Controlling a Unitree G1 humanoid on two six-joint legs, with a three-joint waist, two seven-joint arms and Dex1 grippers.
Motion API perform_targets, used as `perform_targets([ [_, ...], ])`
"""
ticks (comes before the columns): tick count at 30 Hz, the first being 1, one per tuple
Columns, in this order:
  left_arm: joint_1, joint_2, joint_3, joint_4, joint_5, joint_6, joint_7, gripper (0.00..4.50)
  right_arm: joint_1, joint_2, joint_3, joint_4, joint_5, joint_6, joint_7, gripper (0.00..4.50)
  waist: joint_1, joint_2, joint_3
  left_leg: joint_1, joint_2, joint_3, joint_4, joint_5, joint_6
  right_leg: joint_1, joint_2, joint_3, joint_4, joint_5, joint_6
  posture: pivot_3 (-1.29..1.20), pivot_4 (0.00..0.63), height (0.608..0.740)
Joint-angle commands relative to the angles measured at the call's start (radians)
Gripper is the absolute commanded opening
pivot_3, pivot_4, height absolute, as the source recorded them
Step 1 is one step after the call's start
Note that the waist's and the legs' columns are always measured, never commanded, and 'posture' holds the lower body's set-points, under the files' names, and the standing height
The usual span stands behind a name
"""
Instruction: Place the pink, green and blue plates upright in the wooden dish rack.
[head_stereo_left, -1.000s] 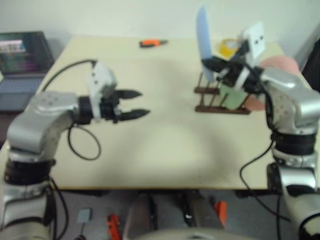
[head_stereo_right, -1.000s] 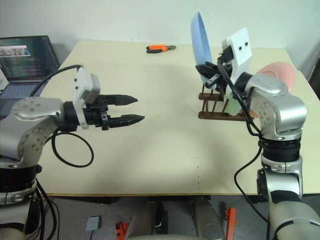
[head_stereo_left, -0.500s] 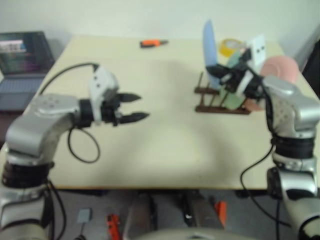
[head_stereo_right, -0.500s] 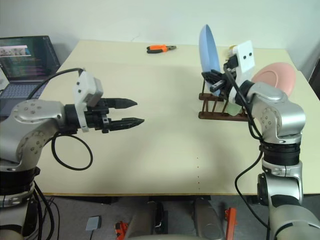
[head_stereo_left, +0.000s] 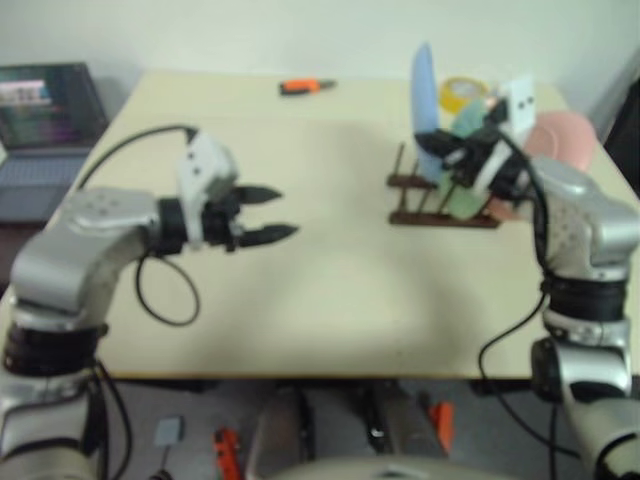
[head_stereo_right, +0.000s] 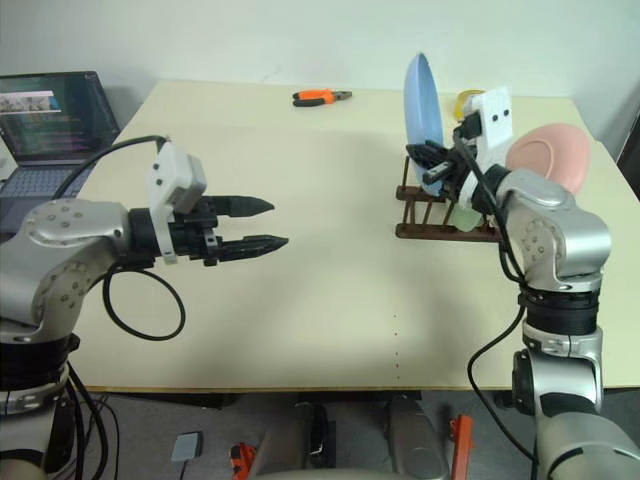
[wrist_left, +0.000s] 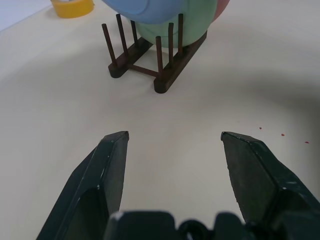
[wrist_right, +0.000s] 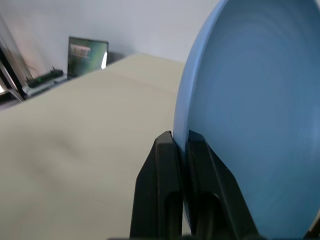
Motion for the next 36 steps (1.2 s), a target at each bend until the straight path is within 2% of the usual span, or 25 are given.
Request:
perform_targets([
  [1,-0.014,0.012,0.006,-0.016,0.006,-0.012,0.005,3.23,-0.039,0.006,-0.035,-0.052,0.041,-0.025,-0.015,0.00,0.001,0.000,0.000,0.000,0.000,0.000,0.000,0.000,0.000,0.000,0.000,0.000,0.000,0.000,0.000,0.00,0.150,0.740],
  [23,-0.007,0.010,-0.001,-0.016,0.023,-0.012,0.002,3.23,0.039,0.009,-0.037,-0.048,0.093,-0.017,-0.056,0.00,0.001,0.000,0.000,0.000,0.000,0.000,0.000,0.000,0.000,0.000,0.000,0.000,0.000,0.000,0.000,0.00,0.150,0.740],
  [36,-0.015,0.015,-0.011,-0.014,0.032,-0.015,-0.008,3.23,0.081,-0.010,-0.011,-0.006,0.049,-0.046,-0.066,0.00,0.002,0.000,0.000,0.000,0.000,0.000,0.000,0.000,0.000,0.000,0.000,0.000,-0.001,-0.001,-0.001,0.00,0.150,0.740],
])
